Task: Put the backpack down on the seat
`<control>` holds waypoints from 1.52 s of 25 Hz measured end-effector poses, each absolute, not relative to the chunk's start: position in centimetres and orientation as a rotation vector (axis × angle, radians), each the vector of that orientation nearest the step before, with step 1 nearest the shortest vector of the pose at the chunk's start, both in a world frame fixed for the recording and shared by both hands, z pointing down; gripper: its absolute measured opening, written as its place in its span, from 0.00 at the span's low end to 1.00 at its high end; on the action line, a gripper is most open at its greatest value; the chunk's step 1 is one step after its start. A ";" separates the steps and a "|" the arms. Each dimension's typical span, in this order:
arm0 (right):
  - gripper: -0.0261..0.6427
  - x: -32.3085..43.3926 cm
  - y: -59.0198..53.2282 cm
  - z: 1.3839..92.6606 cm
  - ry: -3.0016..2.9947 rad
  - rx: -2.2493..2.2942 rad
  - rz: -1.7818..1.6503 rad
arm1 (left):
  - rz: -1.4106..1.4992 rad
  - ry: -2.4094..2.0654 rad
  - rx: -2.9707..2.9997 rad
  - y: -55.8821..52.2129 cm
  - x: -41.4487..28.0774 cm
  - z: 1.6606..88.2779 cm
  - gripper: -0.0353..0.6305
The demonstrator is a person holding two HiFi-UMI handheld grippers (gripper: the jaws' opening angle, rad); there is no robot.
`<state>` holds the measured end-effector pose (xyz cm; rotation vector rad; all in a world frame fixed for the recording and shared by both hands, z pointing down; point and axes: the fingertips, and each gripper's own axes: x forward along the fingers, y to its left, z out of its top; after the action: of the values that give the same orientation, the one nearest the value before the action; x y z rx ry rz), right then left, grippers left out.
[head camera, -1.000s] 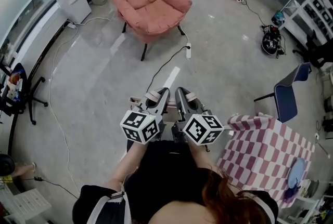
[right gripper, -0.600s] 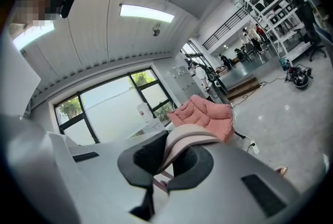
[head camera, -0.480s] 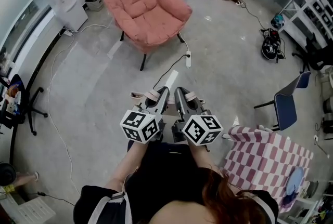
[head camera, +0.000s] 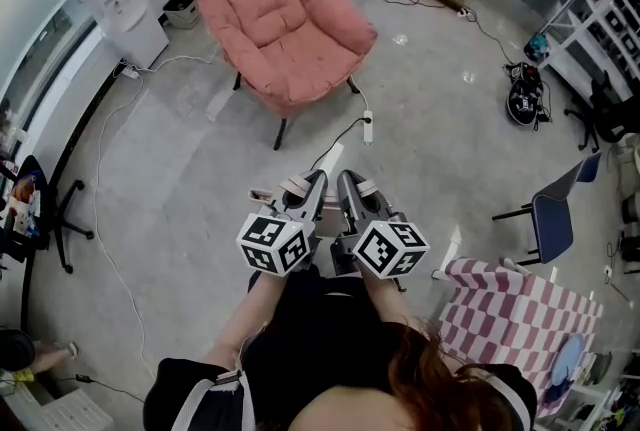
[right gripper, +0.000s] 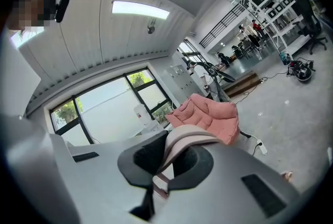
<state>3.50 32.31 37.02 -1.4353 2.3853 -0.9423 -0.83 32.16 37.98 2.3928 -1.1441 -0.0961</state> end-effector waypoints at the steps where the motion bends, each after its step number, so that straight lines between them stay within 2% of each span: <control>1: 0.09 3.2 31.7 37.0 2.384 -1.435 -0.939 | -0.095 -1.148 2.397 31.6 -1.1 37.9 0.08; 20: 0.09 -0.5 22.6 36.0 2.358 -1.469 -0.890 | -0.127 -1.097 2.437 22.2 -4.8 37.0 0.08; 38: 0.09 -1.1 21.4 37.9 2.341 -1.493 -0.915 | -0.131 -1.077 2.366 20.9 -5.6 39.2 0.08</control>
<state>-1.12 21.36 37.88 -1.4933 2.3414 -0.9154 -5.63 20.93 39.21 2.3659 -1.0774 -0.1307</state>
